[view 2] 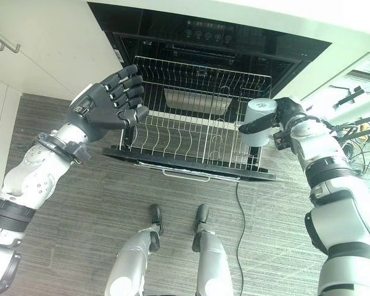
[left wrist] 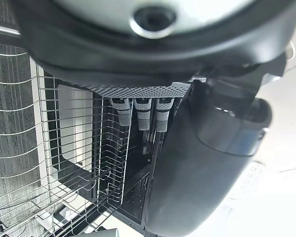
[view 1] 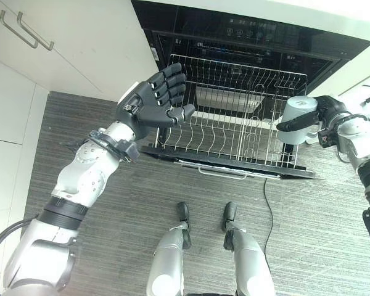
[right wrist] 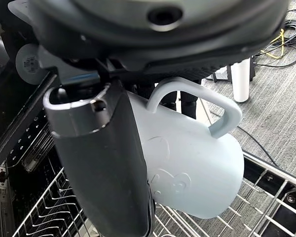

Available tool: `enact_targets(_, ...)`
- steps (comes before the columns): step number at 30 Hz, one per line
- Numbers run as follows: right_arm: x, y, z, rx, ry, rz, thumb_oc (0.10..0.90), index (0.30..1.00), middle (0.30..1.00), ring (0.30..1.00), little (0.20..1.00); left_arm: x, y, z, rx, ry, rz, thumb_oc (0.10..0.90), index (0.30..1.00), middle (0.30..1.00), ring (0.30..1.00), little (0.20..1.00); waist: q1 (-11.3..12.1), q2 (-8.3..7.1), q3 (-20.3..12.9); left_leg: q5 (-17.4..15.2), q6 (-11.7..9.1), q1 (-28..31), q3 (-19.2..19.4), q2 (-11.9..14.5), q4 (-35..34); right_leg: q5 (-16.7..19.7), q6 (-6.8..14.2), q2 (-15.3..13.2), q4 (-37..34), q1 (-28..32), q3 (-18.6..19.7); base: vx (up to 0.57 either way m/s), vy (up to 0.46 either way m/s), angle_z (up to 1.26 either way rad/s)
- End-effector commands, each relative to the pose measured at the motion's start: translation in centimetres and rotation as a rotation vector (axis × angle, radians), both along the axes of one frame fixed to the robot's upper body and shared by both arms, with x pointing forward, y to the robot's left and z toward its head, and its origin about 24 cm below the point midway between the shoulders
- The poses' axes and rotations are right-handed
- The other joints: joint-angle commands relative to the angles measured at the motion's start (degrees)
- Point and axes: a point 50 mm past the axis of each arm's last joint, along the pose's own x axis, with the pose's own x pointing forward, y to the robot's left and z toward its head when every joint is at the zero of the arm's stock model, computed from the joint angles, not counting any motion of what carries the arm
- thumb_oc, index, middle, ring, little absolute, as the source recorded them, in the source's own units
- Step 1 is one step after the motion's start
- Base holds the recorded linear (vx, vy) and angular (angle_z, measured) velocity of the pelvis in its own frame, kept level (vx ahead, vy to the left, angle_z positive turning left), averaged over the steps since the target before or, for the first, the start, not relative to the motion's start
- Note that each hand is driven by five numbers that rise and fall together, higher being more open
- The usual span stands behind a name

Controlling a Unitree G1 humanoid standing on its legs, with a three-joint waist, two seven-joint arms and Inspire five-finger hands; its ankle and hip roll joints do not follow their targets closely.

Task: Place the dishes in the dishwasher.

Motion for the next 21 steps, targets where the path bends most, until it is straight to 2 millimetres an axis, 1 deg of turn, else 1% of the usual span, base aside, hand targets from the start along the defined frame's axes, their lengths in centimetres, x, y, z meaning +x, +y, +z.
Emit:
enact_targets(1, -0.29, -0.22, 7.2, -0.033, -0.239, 0.008, 0.4, 0.3, 0.3, 0.3, 0.3, -2.26, -2.26, 6.45, -0.105, -0.317, -0.142, 0.8, 0.9, 0.9, 0.9, 0.9, 0.2, 1.75, -2.4, -7.0, -4.7, 0.3, -3.0, 1.6, 2.6, -5.7, 5.7, -1.3, 3.2, -0.6, -0.4, -0.04, 0.017, -0.03)
enact_targets(8, -0.11, 0.16, 7.25, -0.009, -0.267, 0.015, 0.4, 0.3, 0.3, 0.3, 0.3, -2.5, -2.55, 6.58, -0.125, -0.33, -0.154, 0.8, 0.9, 0.9, 0.9, 0.9, 0.3, 2.17, -2.2, -6.7, -4.9, -0.2, -3.1, 1.5, 2.6, -5.6, 5.7, -1.5, 3.2, -1.0, -0.6, -0.03, 0.01, -0.02)
enact_targets(13, -0.01, 0.43, 7.06, -0.027, -0.264, 0.02, 0.4, 0.3, 0.3, 0.3, 0.3, -2.62, -2.6, 6.64, -0.132, -0.337, -0.156, 0.8, 0.9, 0.9, 0.9, 0.9, 0.3, 2.44, -2.1, -6.5, -4.9, -0.6, -3.2, 1.5, 2.6, -5.6, 5.6, -1.6, 3.2, -1.3, -0.6, 0.0, 0.0, 0.0)
enact_targets(14, 0.01, 0.45, 6.94, -0.022, -0.263, 0.024, 0.562, 0.542, 0.542, 0.542, 0.542, -2.69, -2.58, 6.64, -0.135, -0.341, -0.156, 0.8, 0.9, 0.9, 0.9, 0.9, 0.4, 2.58, -2.1, -6.4, -5.0, -0.7, -3.2, 1.5, 2.6, -5.6, 5.6, -1.6, 3.2, -1.3, -0.6, 0.0, 0.0, 0.0)
enact_targets(15, 0.01, 0.41, 6.83, -0.021, -0.267, 0.017, 0.8, 0.9, 0.9, 0.9, 0.9, -2.71, -2.56, 6.73, -0.138, -0.343, -0.156, 0.8, 0.9, 0.9, 0.9, 0.9, 0.4, 2.64, -2.0, -6.4, -5.0, -0.8, -3.3, 1.5, 2.6, -5.6, 5.6, -1.6, 3.2, -1.4, -0.6, 0.0, 0.0, 0.0)
enact_targets(21, -0.05, 0.35, 6.96, -0.001, -0.287, 0.016, 0.8, 0.9, 0.9, 0.9, 0.9, -2.85, -2.69, 6.74, -0.136, -0.348, -0.156, 0.8, 0.9, 0.9, 0.9, 0.9, 0.4, 2.62, -1.9, -6.4, -5.0, -0.9, -3.4, 1.4, 2.6, -5.6, 5.7, -1.6, 3.2, -1.4, -0.7, 0.0, 0.0, 0.0)
